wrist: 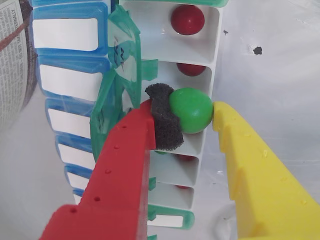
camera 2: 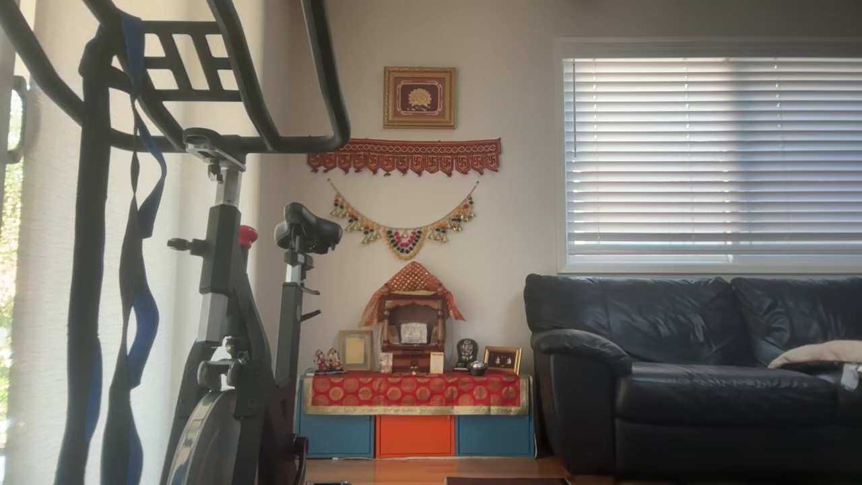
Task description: Sort medicines into box.
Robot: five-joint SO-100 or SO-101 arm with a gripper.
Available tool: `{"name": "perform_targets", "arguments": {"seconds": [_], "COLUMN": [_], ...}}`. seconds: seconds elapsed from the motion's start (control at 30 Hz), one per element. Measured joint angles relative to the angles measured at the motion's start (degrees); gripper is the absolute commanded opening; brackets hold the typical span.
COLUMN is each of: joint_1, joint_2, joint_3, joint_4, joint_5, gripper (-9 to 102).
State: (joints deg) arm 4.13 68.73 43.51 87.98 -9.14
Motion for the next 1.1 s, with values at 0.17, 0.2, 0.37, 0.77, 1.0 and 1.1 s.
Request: {"name": "perform_targets", "arguments": {"seconds": [0.17,0.2,0.37,0.77,1.0,1.1], "joint_1": [0.0,0.0,0.0,0.53,1.67,2.9], "joint_2": [-1.32,-2.37,-12.57,-23.73,-12.83,-7.73], "joint_3": [-1.67,-2.64,-16.08,-41.66,-22.76,-15.82], "joint_4": [-0.35,-0.44,6.94,19.16,19.16,19.16], "joint_5": [0.09,0.53,1.05,-0.88,-4.13,-5.8], "gripper": [13,14,29,36,30,15]}}
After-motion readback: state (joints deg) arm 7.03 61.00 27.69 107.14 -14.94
